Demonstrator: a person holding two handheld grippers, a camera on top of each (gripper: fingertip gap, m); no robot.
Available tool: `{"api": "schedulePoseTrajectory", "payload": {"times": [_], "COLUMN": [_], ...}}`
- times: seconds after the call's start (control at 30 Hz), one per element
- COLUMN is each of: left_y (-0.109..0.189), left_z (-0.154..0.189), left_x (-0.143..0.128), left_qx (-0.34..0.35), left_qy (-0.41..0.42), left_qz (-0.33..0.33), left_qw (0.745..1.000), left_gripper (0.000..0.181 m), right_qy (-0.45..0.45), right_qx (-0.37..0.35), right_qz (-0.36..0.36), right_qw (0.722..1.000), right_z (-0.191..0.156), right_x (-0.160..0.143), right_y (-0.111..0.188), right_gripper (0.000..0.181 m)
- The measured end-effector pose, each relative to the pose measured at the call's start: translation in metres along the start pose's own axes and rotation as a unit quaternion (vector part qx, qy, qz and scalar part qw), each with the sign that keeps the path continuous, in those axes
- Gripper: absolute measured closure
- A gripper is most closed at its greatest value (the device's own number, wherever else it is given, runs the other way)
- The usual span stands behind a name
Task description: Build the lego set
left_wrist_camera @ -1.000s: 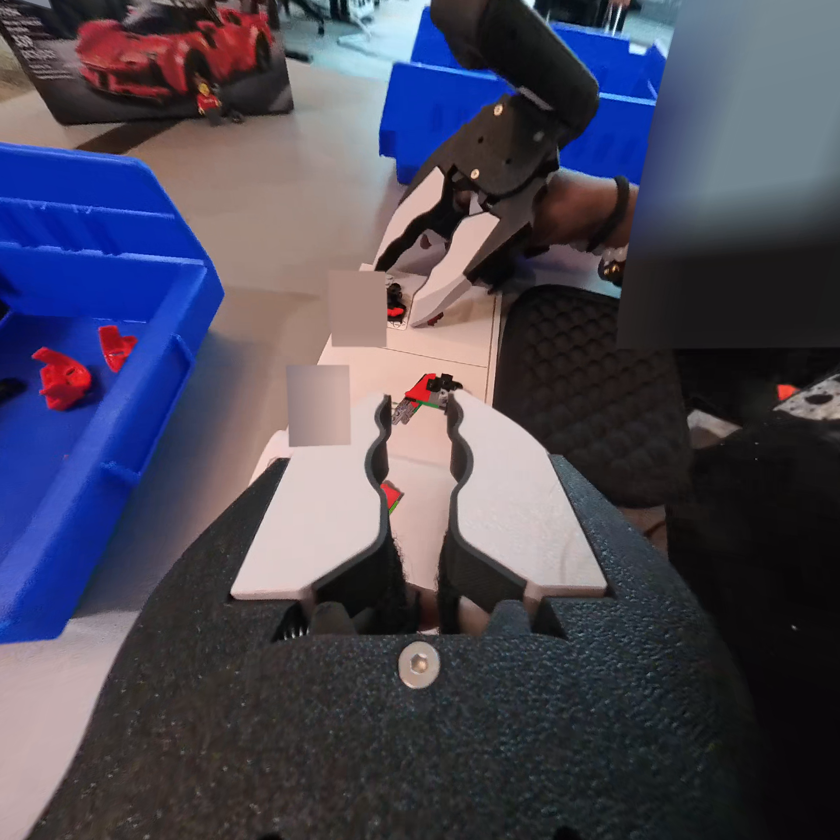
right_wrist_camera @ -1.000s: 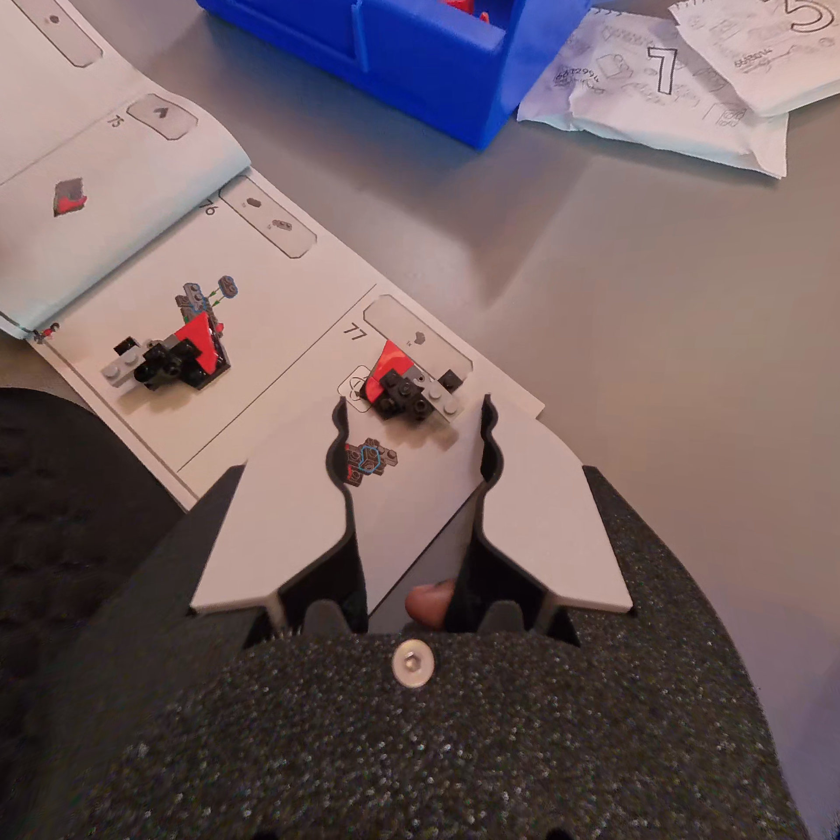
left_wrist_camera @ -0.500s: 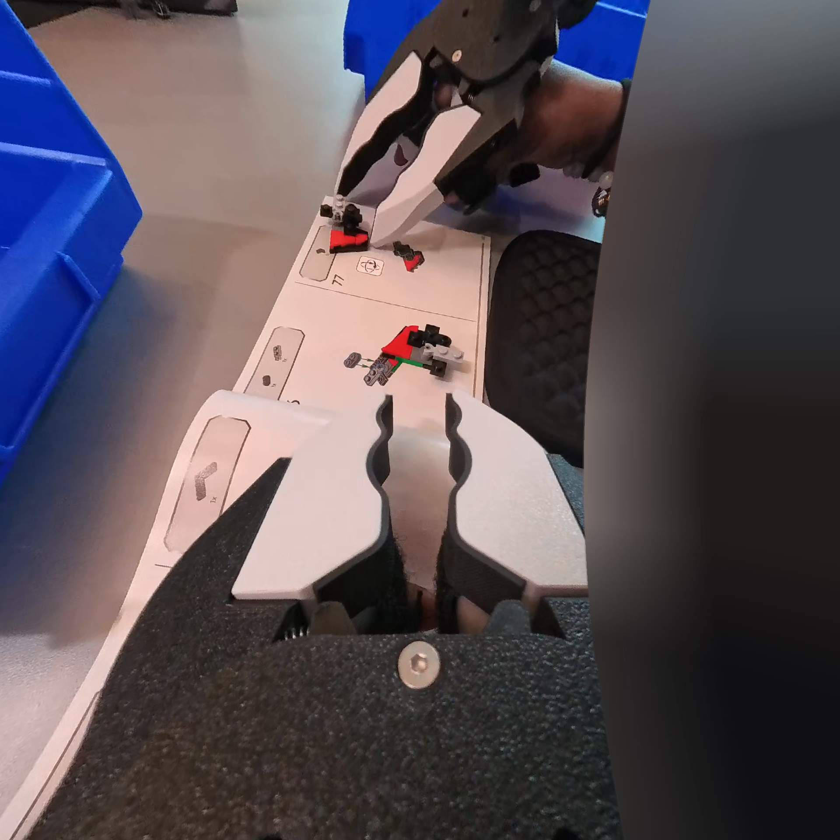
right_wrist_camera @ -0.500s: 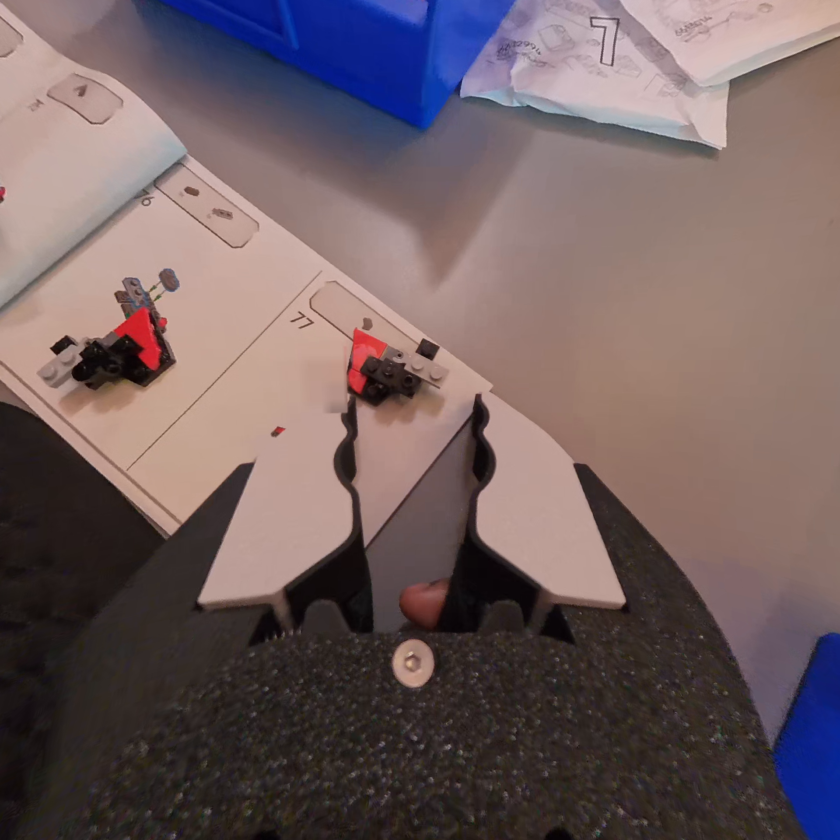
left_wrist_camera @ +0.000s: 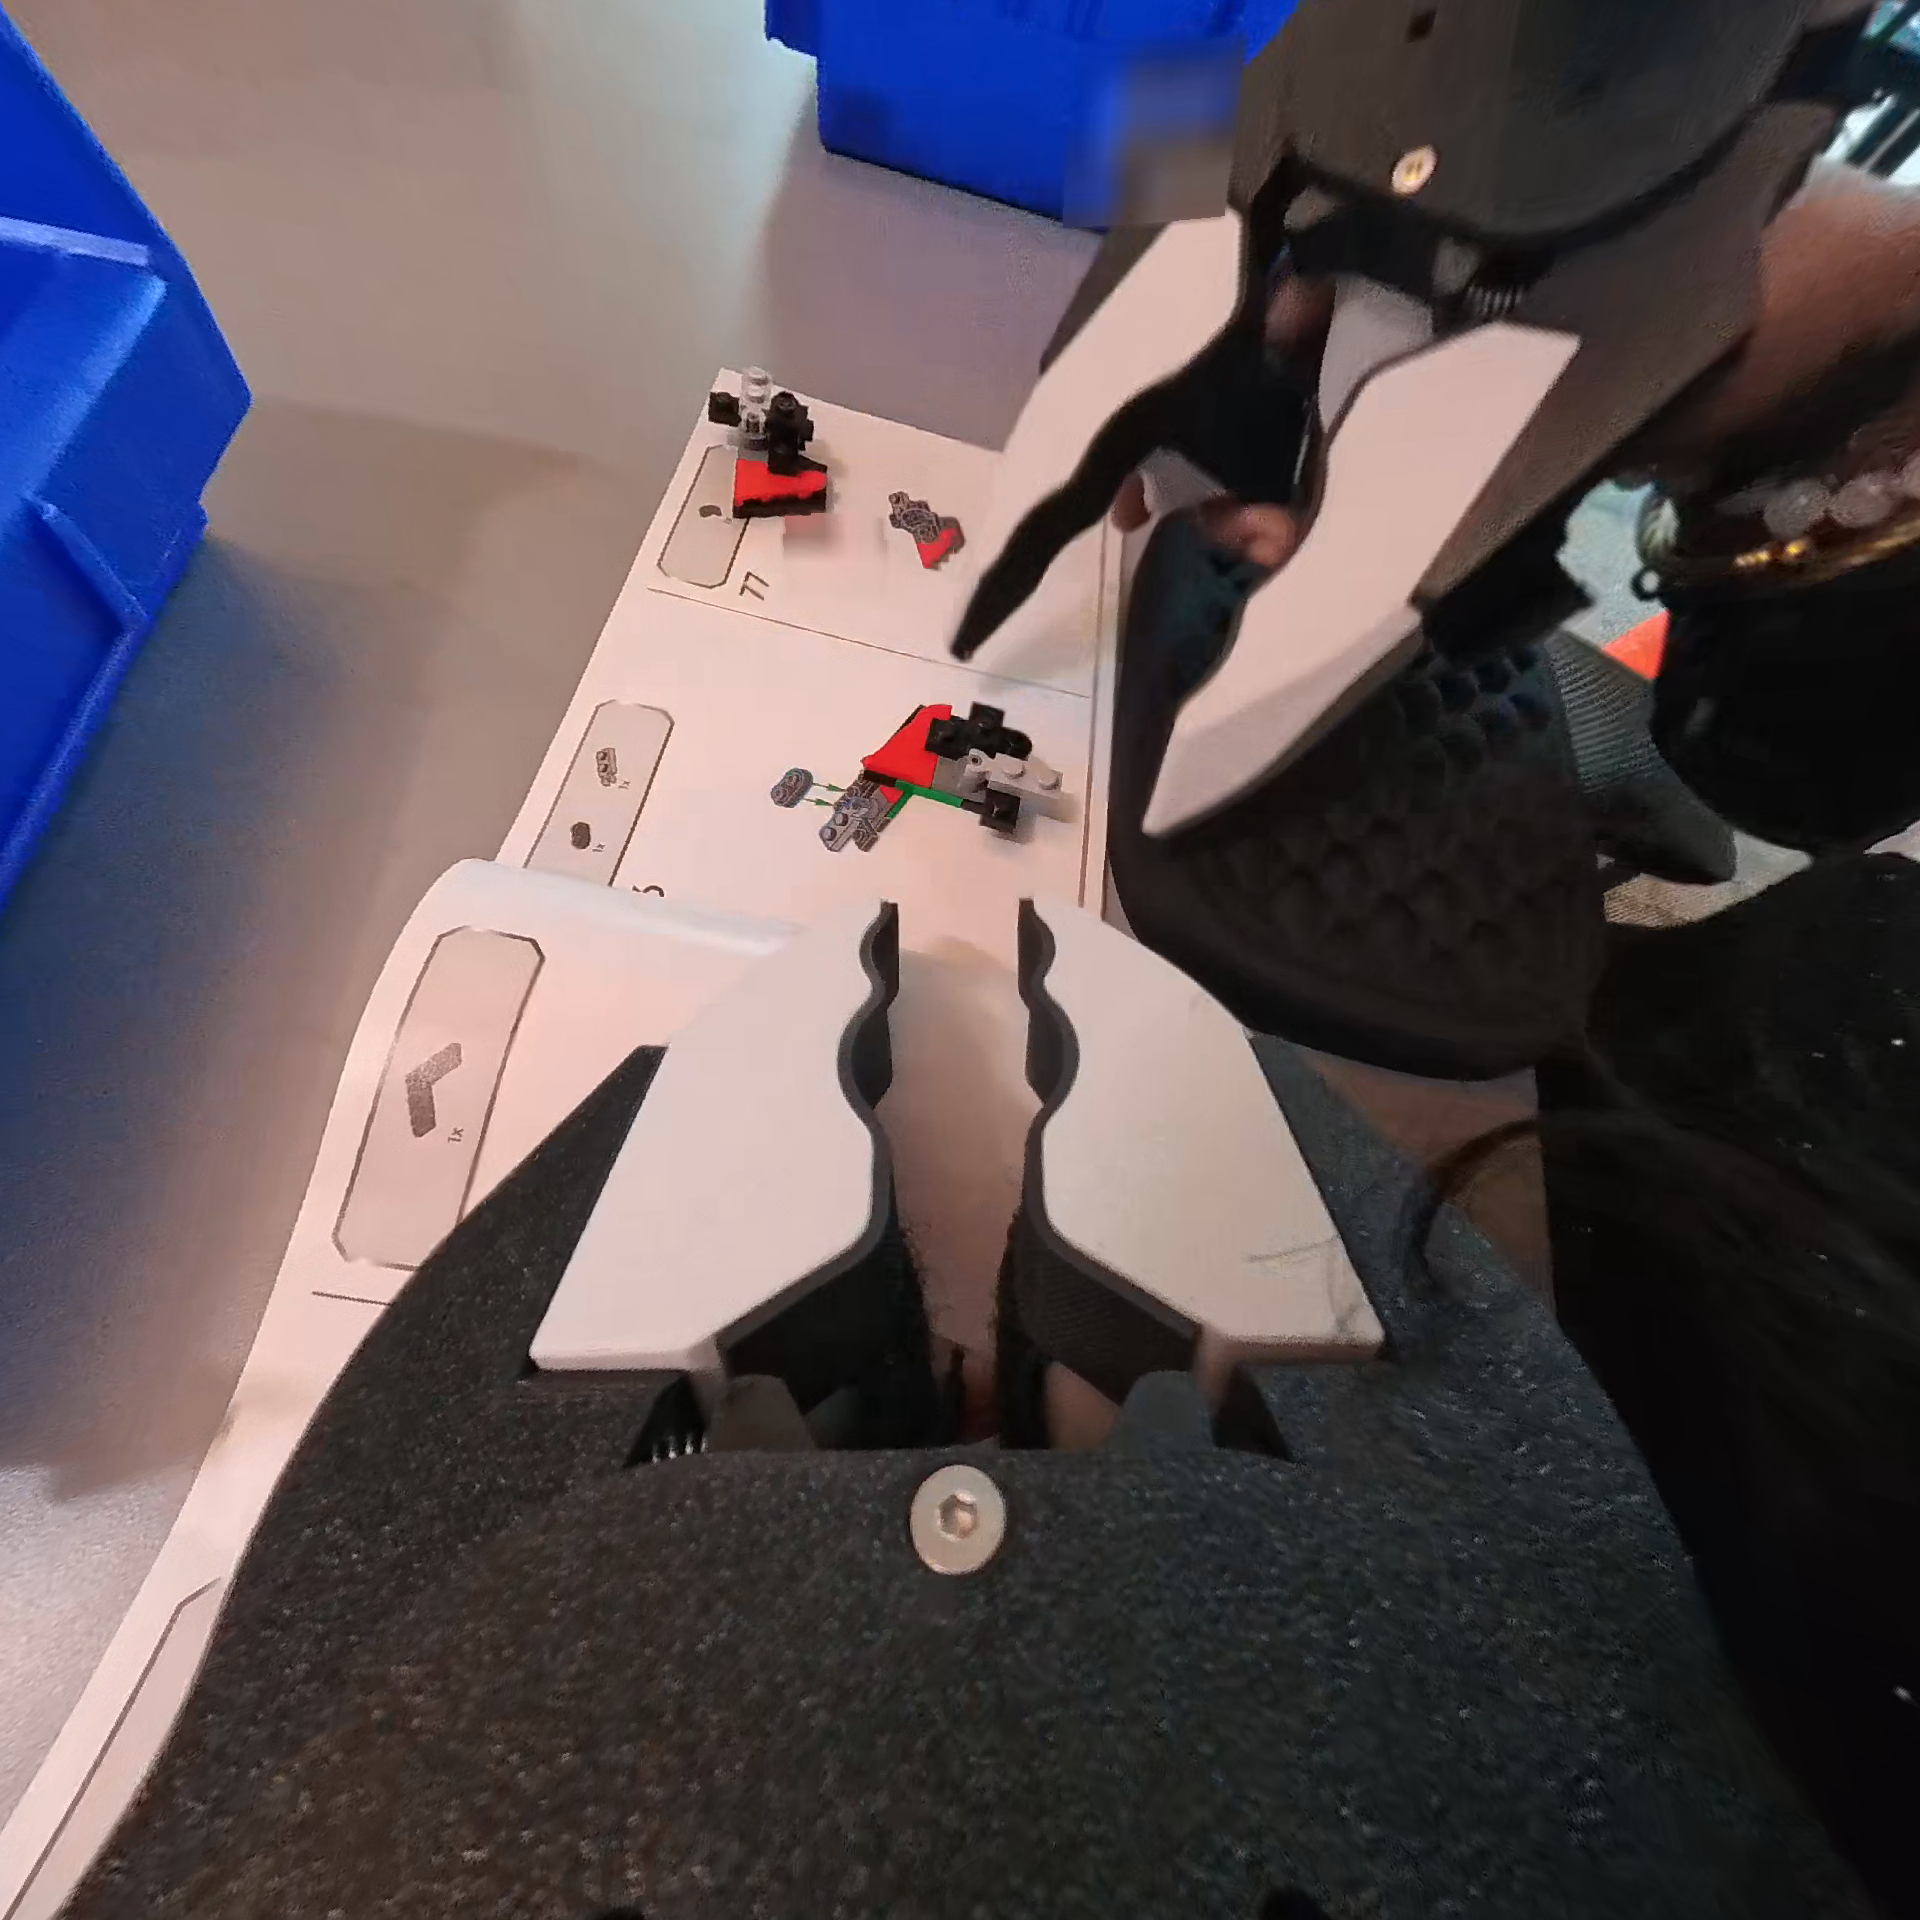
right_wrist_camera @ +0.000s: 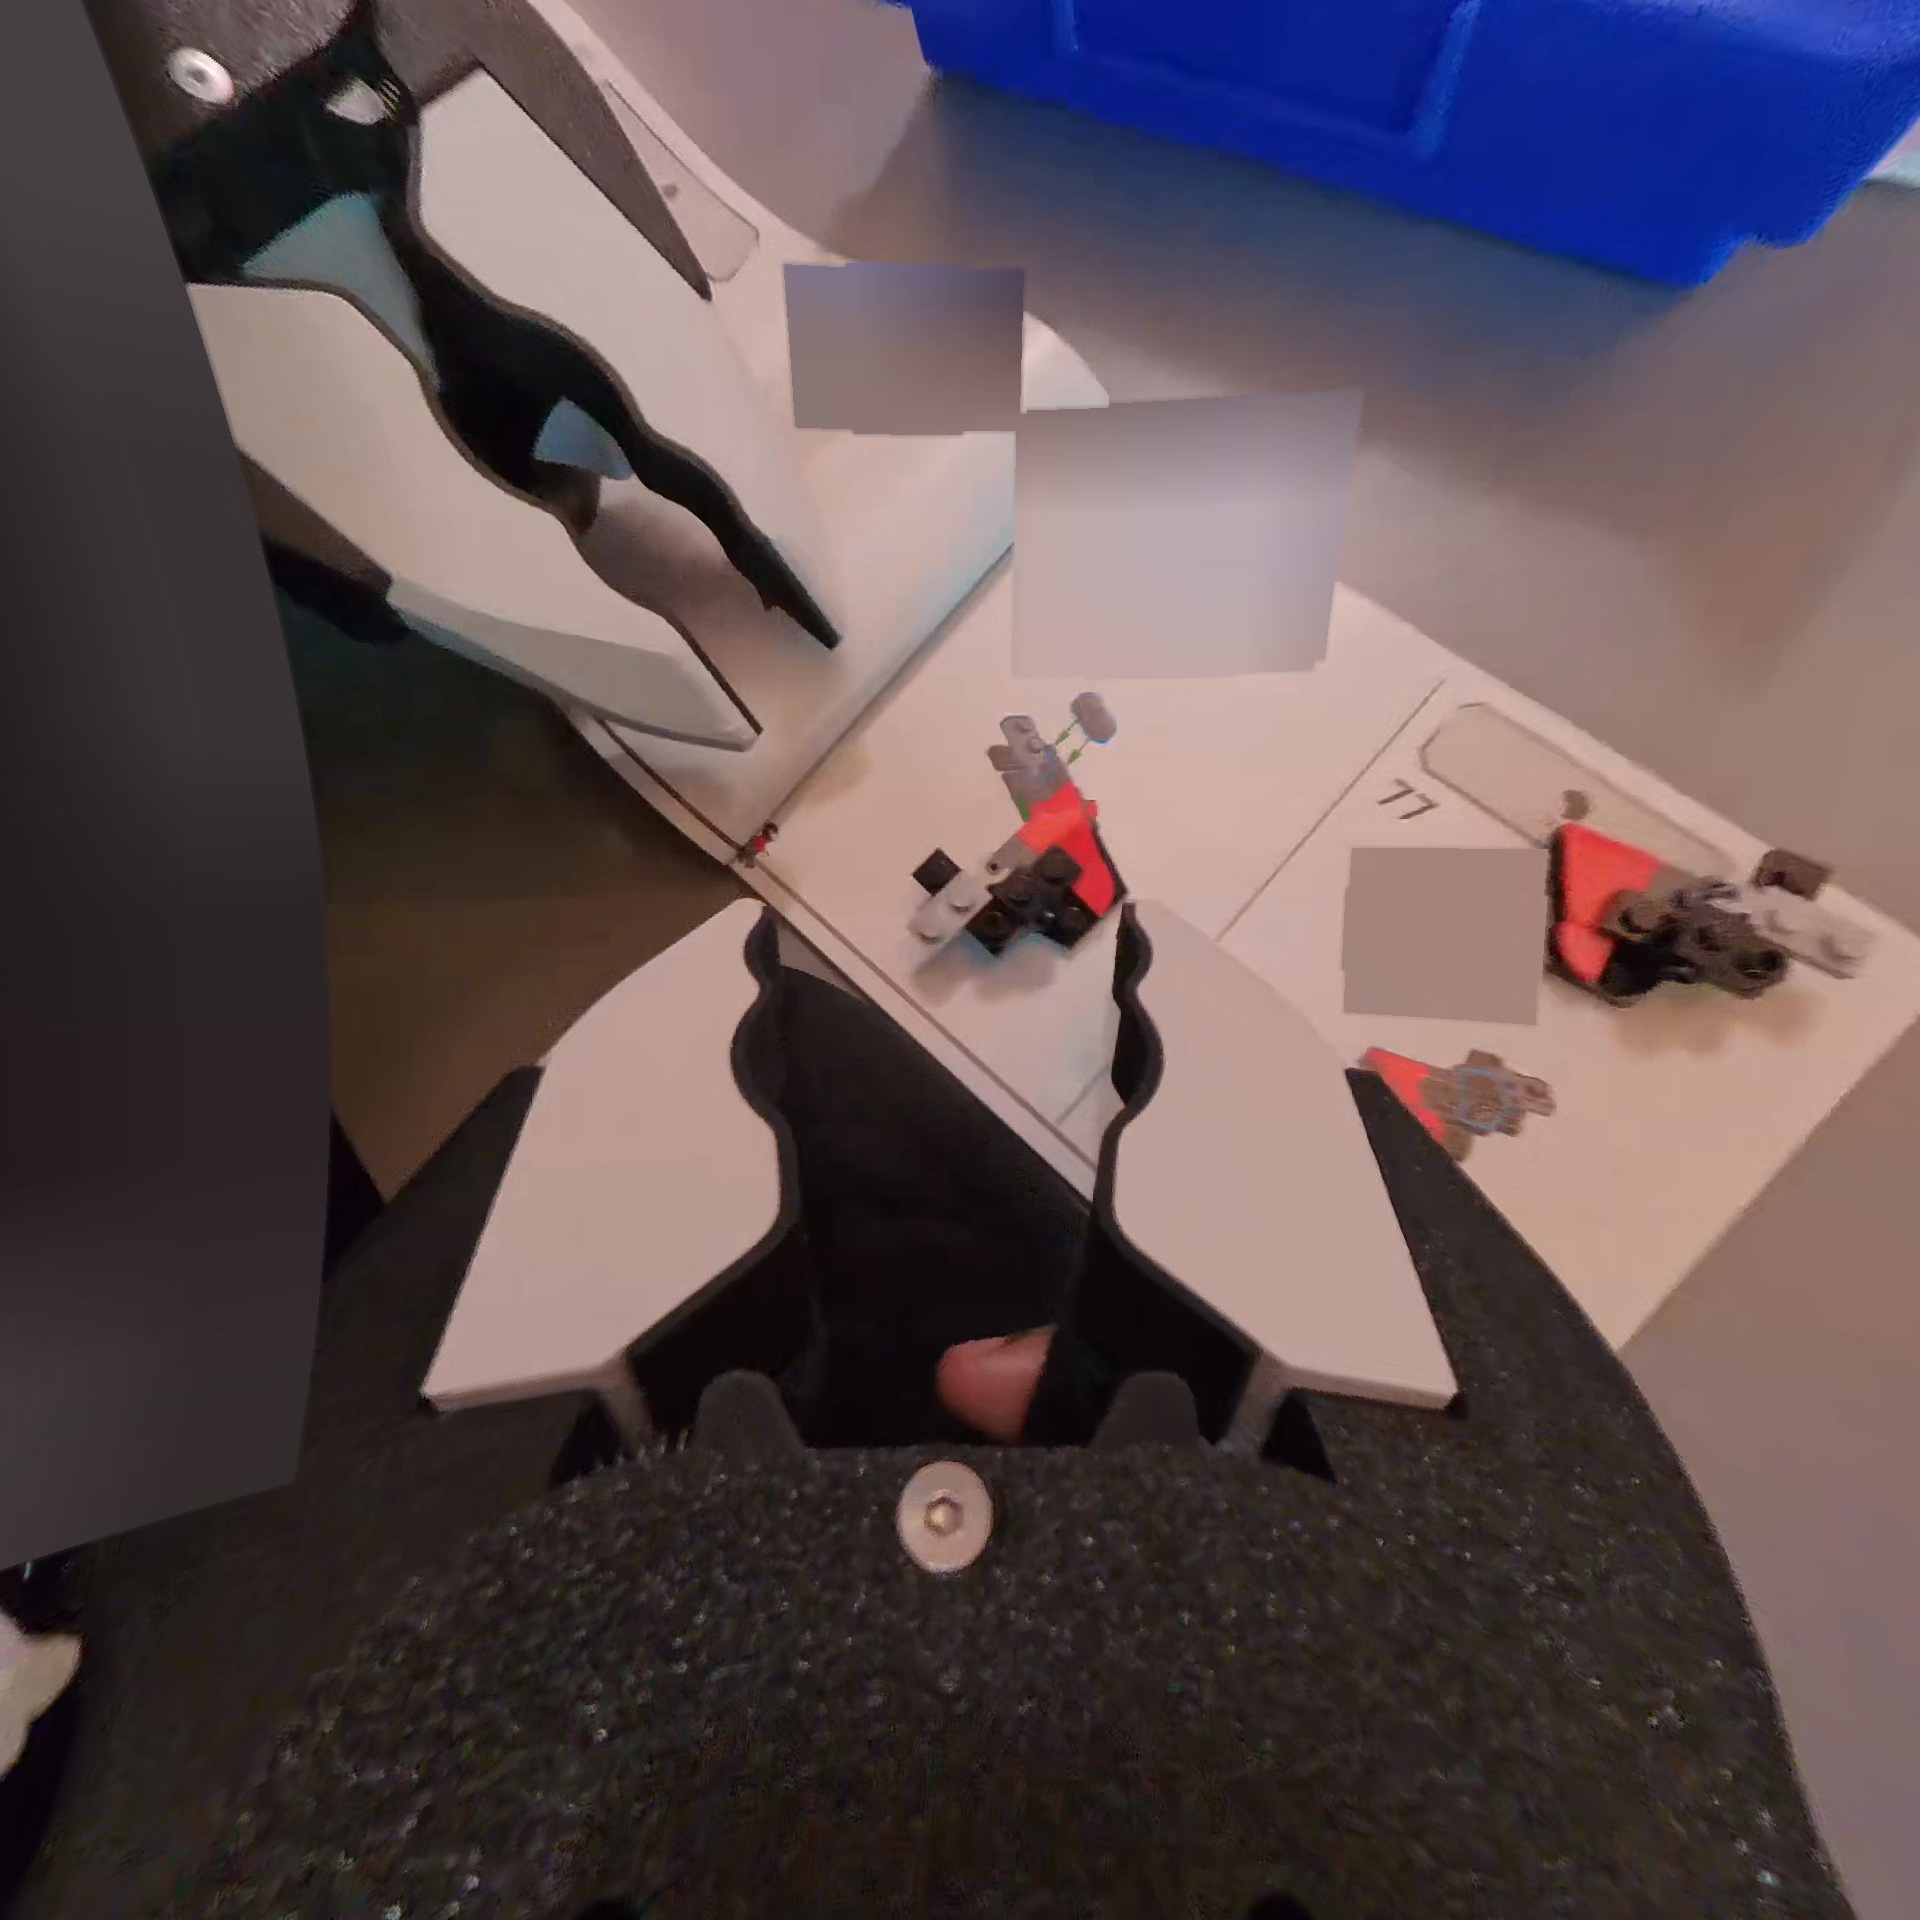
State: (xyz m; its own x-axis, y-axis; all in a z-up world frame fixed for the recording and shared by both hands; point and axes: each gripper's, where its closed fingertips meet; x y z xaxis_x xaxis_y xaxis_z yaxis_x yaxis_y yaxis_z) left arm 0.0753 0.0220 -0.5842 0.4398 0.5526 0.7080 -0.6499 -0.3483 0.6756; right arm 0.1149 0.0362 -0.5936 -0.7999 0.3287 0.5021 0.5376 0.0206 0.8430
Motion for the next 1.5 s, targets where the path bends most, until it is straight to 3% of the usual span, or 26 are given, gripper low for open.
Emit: {"api": "schedulePoseTrajectory", "payload": {"times": [0.03, 0.23, 0.4, 0.53, 0.67, 0.87, 1.13, 1.33, 1.37, 1.43, 1.5], "left_y": [0.0, -0.001, 0.0, -0.002, -0.003, -0.004, -0.007, -0.009, -0.009, -0.008, -0.007], "left_z": [0.0, 0.002, 0.004, 0.005, 0.004, 0.005, 0.007, 0.008, 0.008, 0.007, 0.006], "left_x": [0.0, -0.001, -0.001, -0.001, -0.001, -0.002, -0.006, -0.008, -0.008, -0.007, -0.006], "left_qx": [0.003, 0.013, 0.016, 0.014, 0.013, 0.009, 0.003, -0.003, -0.005, -0.01, -0.013], "left_qy": [-0.004, -0.02, -0.027, -0.028, -0.026, -0.023, -0.03, -0.028, -0.025, -0.017, -0.011], "left_qz": [-0.002, -0.005, -0.001, -0.005, -0.01, -0.014, -0.029, -0.04, -0.04, -0.038, -0.033], "left_qw": [1.0, 1.0, 1.0, 1.0, 1.0, 1.0, 0.999, 0.999, 0.999, 0.999, 0.999], "left_gripper": [0.16, 0.16, 0.16, 0.16, 0.16, 0.16, 0.16, 0.161, 0.161, 0.161, 0.161], "right_qy": [-0.002, 0.003, -0.004, 0.05, 0.116, 0.15, 0.074, -0.016, -0.024, -0.043, -0.056], "right_qx": [-0.012, -0.08, -0.157, -0.044, -0.067, -0.041, -0.141, -0.19, -0.189, -0.202, -0.218], "right_qz": [-0.011, -0.045, -0.094, -0.033, -0.037, -0.073, -0.127, -0.12, -0.109, -0.105, -0.084], "right_qw": [1.0, 0.996, 0.983, 0.997, 0.99, 0.985, 0.979, 0.974, 0.976, 0.973, 0.971], "right_z": [-0.002, 0.018, 0.068, 0.027, 0.027, 0.032, 0.114, 0.171, 0.175, 0.182, 0.18], "right_x": [-0.001, -0.003, -0.027, -0.008, 0.002, -0.006, -0.057, -0.059, -0.055, -0.052, -0.044], "right_y": [-0.005, -0.015, 0.016, 0.008, -0.005, -0.01, 0.039, 0.05, 0.049, 0.052, 0.059], "right_gripper": [0.117, 0.127, 0.126, 0.122, 0.125, 0.16, 0.16, 0.16, 0.157, 0.133, 0.124]}}
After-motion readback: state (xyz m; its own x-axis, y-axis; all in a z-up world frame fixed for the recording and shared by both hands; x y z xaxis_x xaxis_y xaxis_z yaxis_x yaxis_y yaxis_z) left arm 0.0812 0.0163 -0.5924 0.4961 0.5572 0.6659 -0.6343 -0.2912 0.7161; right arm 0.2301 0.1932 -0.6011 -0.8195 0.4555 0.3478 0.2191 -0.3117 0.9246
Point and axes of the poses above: each gripper's, where its closed fingertips meet, y back along the fingers, x out of its top, z = x × y across the jaws, and after that the axes turned 12 degrees about -z, right-handed
